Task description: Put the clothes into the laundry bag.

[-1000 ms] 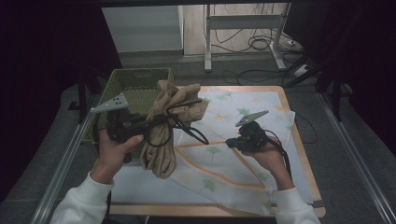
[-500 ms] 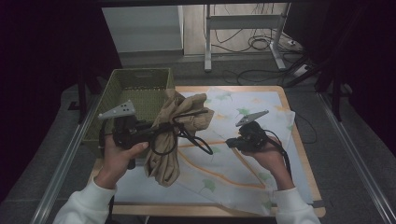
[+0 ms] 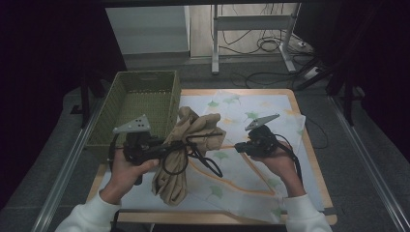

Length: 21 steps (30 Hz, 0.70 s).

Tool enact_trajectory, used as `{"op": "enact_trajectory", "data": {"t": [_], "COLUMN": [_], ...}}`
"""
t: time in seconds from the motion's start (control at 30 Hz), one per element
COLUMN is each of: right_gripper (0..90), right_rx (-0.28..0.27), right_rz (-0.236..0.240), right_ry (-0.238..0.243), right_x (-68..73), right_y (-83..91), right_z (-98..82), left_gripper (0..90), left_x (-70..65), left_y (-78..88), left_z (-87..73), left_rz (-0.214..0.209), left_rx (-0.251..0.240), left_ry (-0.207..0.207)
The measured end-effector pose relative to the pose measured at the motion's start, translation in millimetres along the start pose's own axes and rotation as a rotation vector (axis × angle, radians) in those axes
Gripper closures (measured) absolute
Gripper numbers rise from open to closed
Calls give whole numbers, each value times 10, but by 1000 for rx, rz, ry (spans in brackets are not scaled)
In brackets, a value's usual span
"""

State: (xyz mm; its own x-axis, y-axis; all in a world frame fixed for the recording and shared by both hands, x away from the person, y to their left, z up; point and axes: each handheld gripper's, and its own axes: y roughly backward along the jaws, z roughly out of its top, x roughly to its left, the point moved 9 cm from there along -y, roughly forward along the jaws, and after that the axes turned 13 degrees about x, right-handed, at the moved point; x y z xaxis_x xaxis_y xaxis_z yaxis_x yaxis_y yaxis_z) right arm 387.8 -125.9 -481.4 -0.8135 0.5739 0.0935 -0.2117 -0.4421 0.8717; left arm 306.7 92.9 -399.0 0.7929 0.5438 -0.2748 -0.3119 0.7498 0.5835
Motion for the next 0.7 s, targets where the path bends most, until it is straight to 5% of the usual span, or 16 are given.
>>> {"op": "enact_trajectory", "data": {"t": [0.7], "right_gripper": [856], "right_rx": [-6], "right_rz": [-3], "right_ry": [-11], "right_x": [-25], "right_y": [-20], "right_z": [9], "left_gripper": [807], "left_x": [-126], "left_y": [-201], "left_z": [-281], "left_rz": [-38], "left_rx": [89], "left_ry": [-7]}}
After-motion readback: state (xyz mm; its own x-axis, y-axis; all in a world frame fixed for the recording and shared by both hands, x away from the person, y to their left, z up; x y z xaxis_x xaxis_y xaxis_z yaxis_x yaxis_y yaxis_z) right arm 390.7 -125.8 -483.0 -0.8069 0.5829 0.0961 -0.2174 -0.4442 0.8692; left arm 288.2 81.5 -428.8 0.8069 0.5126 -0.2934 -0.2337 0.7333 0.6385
